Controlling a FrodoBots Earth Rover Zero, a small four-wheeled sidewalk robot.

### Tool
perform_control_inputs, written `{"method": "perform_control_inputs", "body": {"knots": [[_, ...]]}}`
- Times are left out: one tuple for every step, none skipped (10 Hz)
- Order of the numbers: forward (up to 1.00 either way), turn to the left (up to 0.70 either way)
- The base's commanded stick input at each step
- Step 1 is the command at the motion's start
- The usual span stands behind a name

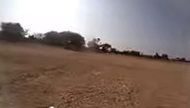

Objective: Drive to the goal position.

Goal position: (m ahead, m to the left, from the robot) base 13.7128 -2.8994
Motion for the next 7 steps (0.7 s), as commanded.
{"method": "perform_control_inputs", "body": {"knots": [[0.7,0.0],[0.7,0.0],[0.7,0.0],[0.7,0.0],[0.7,0.0],[0.7,0.0],[0.7,-0.11]]}}
